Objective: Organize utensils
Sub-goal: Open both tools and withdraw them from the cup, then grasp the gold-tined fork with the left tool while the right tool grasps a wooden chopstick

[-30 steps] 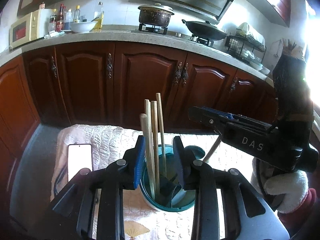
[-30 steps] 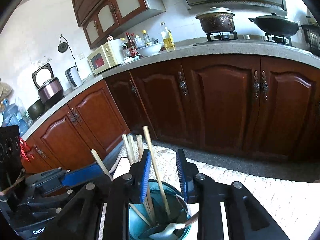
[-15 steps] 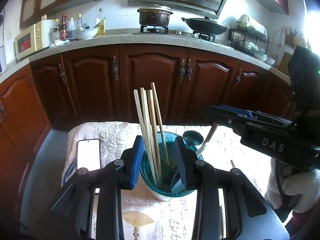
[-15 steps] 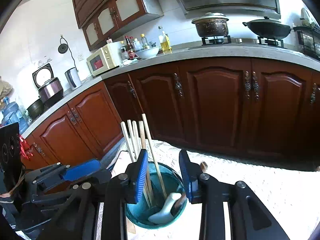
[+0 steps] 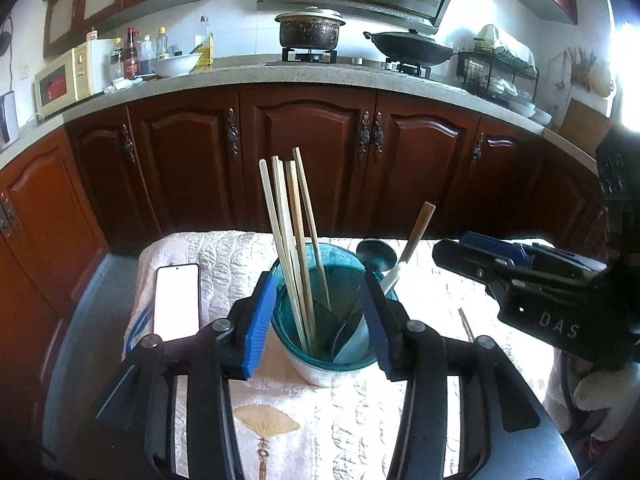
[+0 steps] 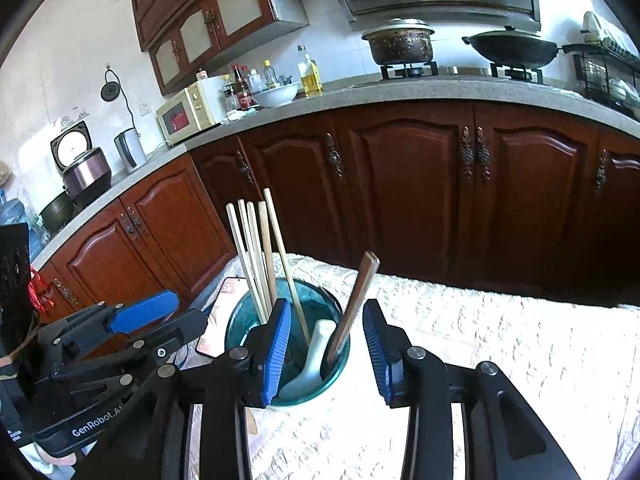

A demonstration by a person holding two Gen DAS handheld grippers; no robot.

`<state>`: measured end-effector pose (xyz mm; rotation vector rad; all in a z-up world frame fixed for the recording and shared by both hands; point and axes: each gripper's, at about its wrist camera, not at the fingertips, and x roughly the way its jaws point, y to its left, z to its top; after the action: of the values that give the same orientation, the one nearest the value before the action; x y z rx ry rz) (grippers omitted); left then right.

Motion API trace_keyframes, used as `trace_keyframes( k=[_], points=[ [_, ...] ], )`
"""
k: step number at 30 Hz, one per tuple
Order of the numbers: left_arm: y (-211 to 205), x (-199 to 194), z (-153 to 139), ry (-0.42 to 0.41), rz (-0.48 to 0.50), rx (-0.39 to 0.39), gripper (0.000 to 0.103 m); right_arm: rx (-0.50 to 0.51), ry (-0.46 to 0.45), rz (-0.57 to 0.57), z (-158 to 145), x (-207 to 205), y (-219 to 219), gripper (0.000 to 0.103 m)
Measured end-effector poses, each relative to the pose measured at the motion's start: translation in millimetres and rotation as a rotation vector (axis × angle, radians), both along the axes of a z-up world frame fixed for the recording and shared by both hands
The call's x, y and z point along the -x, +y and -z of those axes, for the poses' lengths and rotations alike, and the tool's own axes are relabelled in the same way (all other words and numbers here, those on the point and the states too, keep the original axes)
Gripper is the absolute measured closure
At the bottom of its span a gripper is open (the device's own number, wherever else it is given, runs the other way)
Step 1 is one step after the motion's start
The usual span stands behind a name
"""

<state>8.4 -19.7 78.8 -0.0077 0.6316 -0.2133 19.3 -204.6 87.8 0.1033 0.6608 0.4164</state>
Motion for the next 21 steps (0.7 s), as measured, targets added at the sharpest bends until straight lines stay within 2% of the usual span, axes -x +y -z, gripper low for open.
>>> trace_keyframes(
  k=[5, 16, 21],
  points=[
    [-1, 4, 3, 0.006, -0.003, -0.006, 0.052, 0.006, 0.015, 0.006, 5, 7, -6, 0.065],
    [-13, 19, 15, 0.031, 0.017, -0.022, 0.052, 0.024, 0.072, 0.048, 24, 32, -42, 0.063],
    [-22, 21, 30, 0.083, 0.046, -0.027, 0.052, 0.056, 0.107, 0.071, 39, 47, -64, 0.062]
  ],
)
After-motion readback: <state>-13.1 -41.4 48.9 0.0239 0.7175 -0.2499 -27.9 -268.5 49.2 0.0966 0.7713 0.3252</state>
